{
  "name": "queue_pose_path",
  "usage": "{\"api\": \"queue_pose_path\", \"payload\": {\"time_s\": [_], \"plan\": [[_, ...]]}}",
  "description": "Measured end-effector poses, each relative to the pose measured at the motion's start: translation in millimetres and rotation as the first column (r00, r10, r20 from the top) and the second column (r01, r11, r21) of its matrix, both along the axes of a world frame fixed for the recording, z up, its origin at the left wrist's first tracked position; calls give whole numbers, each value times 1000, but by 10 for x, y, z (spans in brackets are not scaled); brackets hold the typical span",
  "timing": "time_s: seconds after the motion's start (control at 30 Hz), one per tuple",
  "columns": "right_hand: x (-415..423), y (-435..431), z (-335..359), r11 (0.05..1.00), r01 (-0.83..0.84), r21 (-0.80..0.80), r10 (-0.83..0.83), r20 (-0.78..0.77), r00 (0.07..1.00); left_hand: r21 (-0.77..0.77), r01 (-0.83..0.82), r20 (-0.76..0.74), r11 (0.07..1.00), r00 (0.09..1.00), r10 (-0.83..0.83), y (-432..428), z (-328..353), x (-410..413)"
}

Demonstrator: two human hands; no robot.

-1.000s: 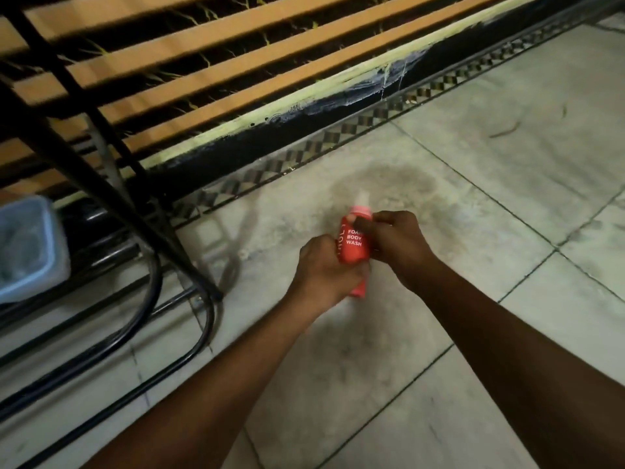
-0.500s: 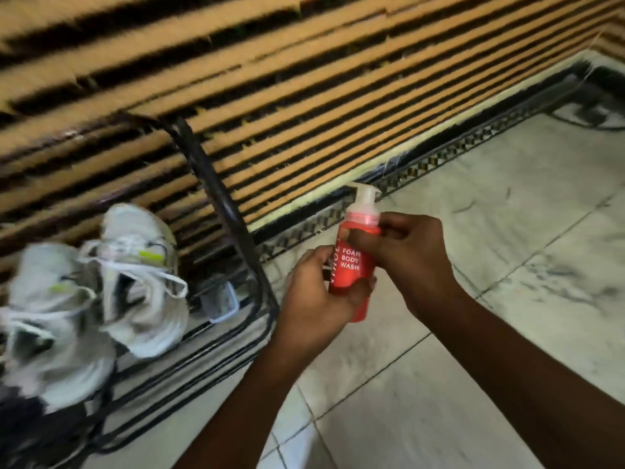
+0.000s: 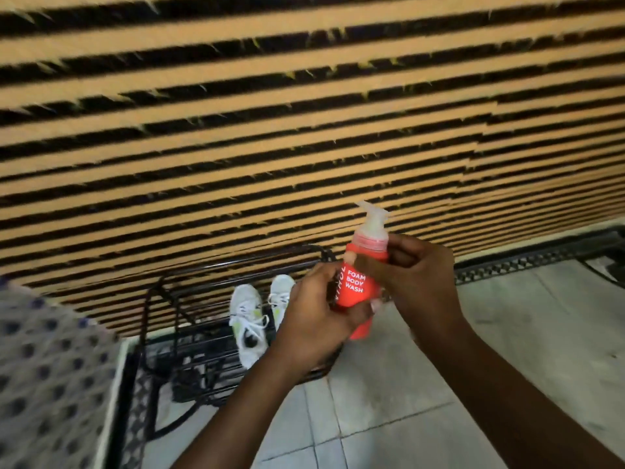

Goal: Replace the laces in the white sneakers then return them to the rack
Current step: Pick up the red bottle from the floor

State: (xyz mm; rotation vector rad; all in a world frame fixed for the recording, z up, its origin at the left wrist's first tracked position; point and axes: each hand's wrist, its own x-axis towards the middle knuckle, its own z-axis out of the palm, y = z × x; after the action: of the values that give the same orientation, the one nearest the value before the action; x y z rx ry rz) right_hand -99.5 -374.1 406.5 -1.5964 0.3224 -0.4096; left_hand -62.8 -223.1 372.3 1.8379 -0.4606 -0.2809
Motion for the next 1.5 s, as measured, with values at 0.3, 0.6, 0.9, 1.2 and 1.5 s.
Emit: {"api": "queue_pose_path", "payload": {"time_s": [0.3,0.6,0.9,1.2,1.5], "plan": [[38,1028,1295,980,-200,-4,200,78,977,-49,-213,22,976,977,214,1010,1229,-278],[16,2242,1792,919,-395,-4,391,156,907,-91,-406,57,909,909,412,2213,1729,-552],[-161,3679,1950,829,-558,19,548,163,820,-115,-550,24,827,831,556,3615,1896,-979],[-225,5002,1899,679,-734,23,724,147,674,-91,-682,34,726,727,686,4841,1873,-1284],[-164,6043,1554,461,-887,-21,884,99,457,-46,-860,121,508,500,858,5673,1532,-1577]]}}
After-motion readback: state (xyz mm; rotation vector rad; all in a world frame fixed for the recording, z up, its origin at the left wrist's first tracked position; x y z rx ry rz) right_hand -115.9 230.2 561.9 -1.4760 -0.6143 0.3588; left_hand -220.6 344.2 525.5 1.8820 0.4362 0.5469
